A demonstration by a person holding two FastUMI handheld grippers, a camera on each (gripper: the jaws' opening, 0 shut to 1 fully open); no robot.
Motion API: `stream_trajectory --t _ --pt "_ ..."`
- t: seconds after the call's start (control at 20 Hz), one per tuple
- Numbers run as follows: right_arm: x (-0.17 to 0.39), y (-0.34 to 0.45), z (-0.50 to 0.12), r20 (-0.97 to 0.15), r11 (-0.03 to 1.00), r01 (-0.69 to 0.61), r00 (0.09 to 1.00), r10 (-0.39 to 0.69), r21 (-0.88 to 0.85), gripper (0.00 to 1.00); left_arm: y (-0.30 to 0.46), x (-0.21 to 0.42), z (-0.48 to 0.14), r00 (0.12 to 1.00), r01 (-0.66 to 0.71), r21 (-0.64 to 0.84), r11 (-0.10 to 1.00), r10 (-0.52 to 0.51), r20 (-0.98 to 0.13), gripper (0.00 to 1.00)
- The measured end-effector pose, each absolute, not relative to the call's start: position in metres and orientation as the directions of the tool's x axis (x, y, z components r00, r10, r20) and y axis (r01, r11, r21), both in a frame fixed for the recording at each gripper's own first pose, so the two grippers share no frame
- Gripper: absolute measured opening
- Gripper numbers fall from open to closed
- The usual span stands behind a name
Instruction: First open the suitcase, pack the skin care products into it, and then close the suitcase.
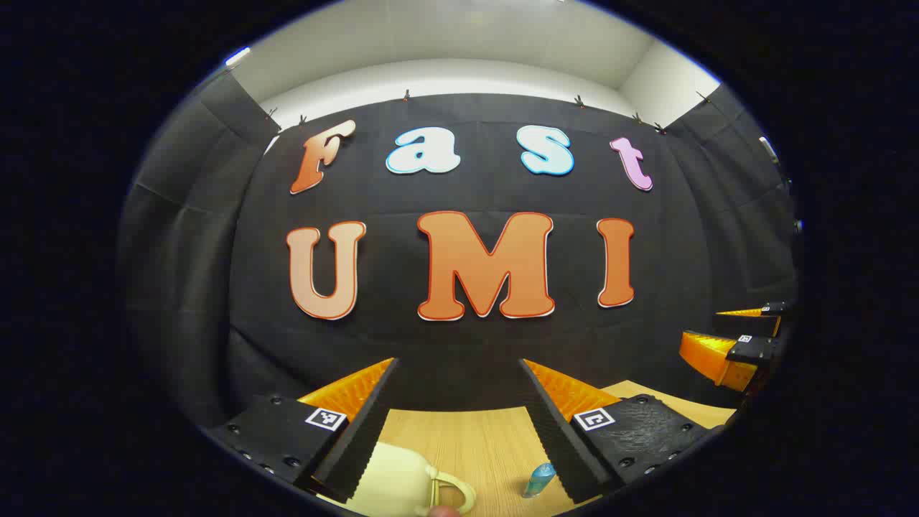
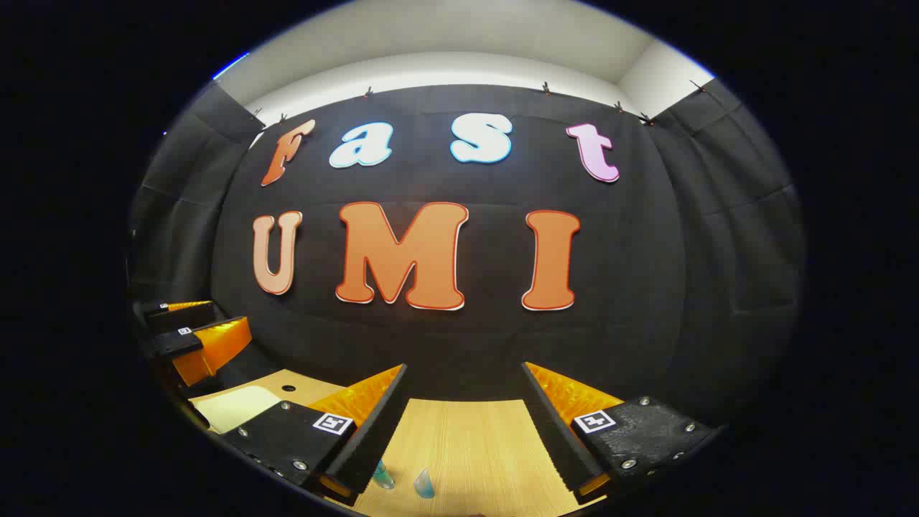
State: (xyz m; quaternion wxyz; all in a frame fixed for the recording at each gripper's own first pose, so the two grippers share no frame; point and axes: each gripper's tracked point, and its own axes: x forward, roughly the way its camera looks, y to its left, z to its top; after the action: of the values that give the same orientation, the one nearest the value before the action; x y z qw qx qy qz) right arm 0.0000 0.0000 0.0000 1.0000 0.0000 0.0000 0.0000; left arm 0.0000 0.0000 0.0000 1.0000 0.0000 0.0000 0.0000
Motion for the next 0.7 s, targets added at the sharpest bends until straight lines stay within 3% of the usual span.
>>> stream_trajectory --t 0.05,0.4,0.7 --pt "-0.002 0.006 0.002 0.006 0.999 -0.036 0.999 0.036 0.002 0.96 -0.003 -0.002 0.003 1.000 -0.011 -0.001 1.000 0.011 0.004 0.99" --pt "-0.014 0.020 0.000 0.003 0.988 -0.146 0.989 0.147 -0.040 0.96 -0.032 -0.013 0.012 0.999 -0.040 0.030 0.999 0.039 0.027 0.98" --pt "-0.022 0.010 0.000 -0.005 0.990 -0.130 0.992 0.130 -0.056 0.96 -0.037 -0.018 0.013 0.998 -0.034 -0.005 0.999 0.034 0.046 0.98"
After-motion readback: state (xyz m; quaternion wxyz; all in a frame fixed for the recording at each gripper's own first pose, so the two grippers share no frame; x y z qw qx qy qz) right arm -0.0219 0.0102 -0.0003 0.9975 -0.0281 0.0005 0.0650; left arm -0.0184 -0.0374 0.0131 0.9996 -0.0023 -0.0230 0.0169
